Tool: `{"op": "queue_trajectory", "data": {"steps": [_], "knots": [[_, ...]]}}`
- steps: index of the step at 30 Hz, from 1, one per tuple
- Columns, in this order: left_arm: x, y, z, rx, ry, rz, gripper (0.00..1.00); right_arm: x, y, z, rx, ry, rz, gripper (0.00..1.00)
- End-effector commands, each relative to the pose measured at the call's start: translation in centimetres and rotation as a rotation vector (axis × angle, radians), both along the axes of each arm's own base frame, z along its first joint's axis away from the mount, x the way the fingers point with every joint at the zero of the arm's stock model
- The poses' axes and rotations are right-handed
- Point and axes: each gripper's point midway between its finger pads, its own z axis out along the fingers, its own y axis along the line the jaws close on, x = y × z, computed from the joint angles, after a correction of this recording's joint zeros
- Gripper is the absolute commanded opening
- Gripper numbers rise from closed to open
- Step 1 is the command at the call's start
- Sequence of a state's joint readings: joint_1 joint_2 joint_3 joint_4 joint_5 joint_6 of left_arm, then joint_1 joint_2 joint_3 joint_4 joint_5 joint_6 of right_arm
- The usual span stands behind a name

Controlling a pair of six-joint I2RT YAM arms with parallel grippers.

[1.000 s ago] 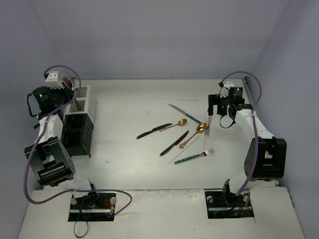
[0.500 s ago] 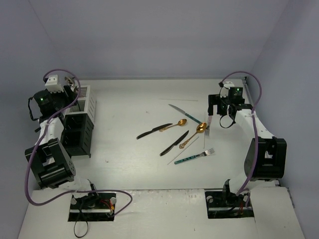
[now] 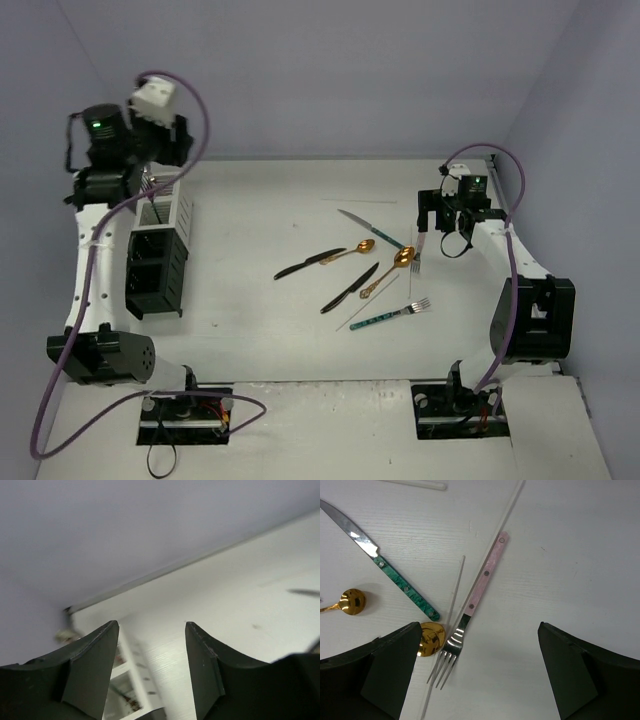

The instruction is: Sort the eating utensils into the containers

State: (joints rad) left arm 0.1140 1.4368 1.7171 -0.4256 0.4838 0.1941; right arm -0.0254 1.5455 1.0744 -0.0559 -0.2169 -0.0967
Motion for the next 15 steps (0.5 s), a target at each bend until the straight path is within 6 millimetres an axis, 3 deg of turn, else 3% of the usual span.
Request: {"op": "queue_trajectory", "data": {"steps": [1,3,6,8,15], "knots": [[-2.9,-8.5,-11.2,0.287,0.426,-0.269,0.52,1.2,-0.3,3.2,-0.001,-0.106,-0.012,1.0],[-3.4,-11.3,-13.9,0.369,0.516,-0.363,0.52,1.2,-0.3,3.1,-0.005,-0.105,-0.01,1.0],[-4.2,-13.7,-17.5,0.467,0.65,-0.482,0.52,1.1,-0.5,3.1,-0.011,-0.105,-0.013,1.0],[-5.5,-15.4,-21.0,0.543,0.785,-0.569,0.52,1.0,-0.5,2.8,-0.013,-0.099,-0.013,1.0],[-6.9,-18.3,-26.8,0.738,0.957,-0.67,0.51,0.8,-0.7,1.7,-0.019,-0.073,-0.014,1.0]]}}
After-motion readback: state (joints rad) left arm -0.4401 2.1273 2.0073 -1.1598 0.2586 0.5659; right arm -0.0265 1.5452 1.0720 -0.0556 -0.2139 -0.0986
